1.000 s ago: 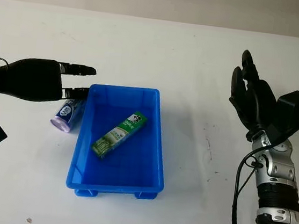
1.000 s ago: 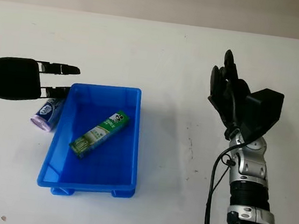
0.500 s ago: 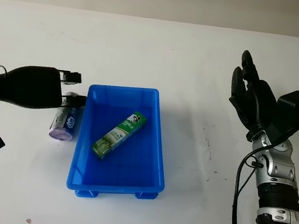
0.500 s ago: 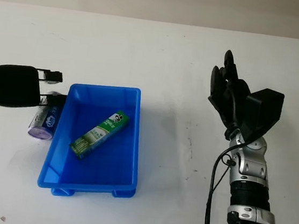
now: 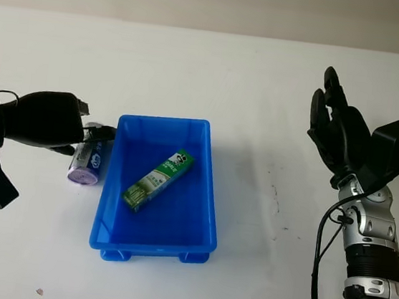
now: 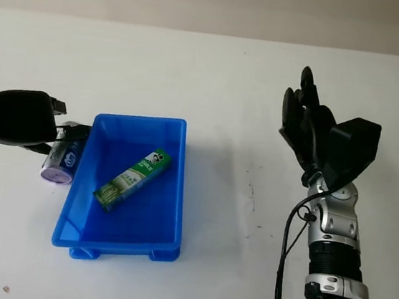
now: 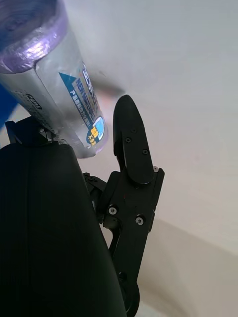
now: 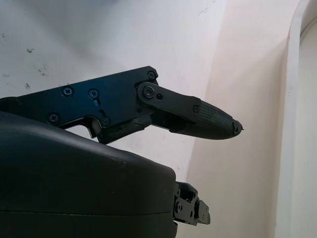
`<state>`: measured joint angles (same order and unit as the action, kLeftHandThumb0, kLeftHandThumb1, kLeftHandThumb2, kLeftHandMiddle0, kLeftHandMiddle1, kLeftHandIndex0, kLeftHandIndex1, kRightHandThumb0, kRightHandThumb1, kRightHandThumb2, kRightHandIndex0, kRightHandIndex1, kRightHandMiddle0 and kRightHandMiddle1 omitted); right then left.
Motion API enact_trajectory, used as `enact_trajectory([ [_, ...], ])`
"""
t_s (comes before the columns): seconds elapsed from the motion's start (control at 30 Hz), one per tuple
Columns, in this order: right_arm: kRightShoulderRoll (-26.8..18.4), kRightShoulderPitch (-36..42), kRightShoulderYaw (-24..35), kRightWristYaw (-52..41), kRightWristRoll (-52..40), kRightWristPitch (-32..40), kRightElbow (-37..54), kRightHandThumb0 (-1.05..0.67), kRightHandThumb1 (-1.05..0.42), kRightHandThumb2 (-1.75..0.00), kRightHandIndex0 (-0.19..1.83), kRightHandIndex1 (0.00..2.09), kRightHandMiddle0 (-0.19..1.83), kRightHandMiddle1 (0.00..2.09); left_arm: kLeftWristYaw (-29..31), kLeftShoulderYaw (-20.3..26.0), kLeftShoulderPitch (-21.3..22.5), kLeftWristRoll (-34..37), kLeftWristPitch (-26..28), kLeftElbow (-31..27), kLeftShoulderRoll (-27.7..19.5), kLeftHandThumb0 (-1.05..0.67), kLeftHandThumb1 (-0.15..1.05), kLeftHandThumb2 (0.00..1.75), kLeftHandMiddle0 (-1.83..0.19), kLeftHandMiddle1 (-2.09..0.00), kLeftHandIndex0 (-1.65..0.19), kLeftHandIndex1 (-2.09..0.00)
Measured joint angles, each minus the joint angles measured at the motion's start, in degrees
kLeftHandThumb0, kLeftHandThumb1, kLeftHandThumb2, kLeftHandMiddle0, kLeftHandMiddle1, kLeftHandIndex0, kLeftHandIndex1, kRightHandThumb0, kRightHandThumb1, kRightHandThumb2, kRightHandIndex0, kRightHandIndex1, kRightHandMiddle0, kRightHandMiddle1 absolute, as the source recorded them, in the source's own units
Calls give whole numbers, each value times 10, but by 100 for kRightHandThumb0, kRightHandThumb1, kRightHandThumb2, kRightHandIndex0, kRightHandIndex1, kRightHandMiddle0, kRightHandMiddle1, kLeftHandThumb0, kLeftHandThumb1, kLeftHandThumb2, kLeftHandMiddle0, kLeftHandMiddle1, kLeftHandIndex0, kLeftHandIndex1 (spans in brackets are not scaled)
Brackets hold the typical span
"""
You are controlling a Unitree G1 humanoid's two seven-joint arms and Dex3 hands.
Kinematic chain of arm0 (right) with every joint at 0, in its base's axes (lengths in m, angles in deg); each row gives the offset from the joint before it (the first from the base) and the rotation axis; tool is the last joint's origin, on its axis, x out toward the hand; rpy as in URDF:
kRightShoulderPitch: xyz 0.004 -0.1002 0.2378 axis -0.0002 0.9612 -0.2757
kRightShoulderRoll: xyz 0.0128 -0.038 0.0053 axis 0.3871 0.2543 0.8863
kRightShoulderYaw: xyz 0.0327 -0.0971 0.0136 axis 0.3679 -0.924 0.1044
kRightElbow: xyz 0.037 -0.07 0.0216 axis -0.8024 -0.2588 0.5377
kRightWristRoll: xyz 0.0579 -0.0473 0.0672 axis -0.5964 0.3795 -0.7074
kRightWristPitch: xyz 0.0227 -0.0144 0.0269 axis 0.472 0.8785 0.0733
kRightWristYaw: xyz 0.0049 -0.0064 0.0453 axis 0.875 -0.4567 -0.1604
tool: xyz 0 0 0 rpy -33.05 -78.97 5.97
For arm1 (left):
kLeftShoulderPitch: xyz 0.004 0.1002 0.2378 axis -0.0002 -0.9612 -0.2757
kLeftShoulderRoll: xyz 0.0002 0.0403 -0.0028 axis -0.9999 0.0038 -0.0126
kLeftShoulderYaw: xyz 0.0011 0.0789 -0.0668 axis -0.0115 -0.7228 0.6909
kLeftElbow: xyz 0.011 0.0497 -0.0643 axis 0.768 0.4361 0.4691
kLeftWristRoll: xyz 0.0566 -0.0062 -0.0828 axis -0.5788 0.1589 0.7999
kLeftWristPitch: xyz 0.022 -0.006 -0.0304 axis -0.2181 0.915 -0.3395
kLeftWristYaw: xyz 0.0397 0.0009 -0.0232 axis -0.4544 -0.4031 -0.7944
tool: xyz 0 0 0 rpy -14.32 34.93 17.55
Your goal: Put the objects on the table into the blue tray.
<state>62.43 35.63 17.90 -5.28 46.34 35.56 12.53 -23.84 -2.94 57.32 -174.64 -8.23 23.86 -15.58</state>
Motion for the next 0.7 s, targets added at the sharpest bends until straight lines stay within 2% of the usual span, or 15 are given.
enact_trajectory([
  [0.17,0,0,-1,-3,-1,0,0,-67,-105,-71,-19,0,-19,0,58,27,-7,36,5,20,-2,-51,105,46,-76,-209,-17,-208],
  [0.2,0,0,-1,-3,-1,0,0,-67,-105,-71,-19,0,-19,0,64,28,-7,38,12,26,-2,-51,105,40,-77,-209,-12,-204],
  [0.23,0,0,-2,-2,-1,0,0,-67,-105,-71,-19,0,-19,0,73,31,-6,39,23,37,-2,-50,105,39,-76,-209,-9,-191],
  [0.27,0,0,-1,-2,-1,0,0,-67,-105,-71,-19,0,-19,0,87,34,-6,39,41,49,-3,-51,105,45,-74,-209,-6,-202],
  [0.37,0,0,0,-2,-1,0,-2,-66,-105,-71,-19,0,-19,0,99,44,-6,46,93,83,-7,-49,105,44,-68,-209,-19,-209],
  [0.43,0,0,0,-2,-1,0,-5,-65,-105,-71,-19,0,-19,0,94,56,-5,59,120,106,-11,-47,105,46,-66,-209,-20,-209],
  [0.6,0,-6,-1,-5,0,0,-12,-66,-105,-71,-19,0,-19,0,114,111,13,139,150,147,-11,-47,105,43,-54,-209,-17,-209],
  [0.7,0,-11,-2,-8,0,0,-13,-67,-105,-70,-19,0,-19,0,128,139,26,181,155,148,-10,-47,105,42,-56,-209,-21,-209],
])
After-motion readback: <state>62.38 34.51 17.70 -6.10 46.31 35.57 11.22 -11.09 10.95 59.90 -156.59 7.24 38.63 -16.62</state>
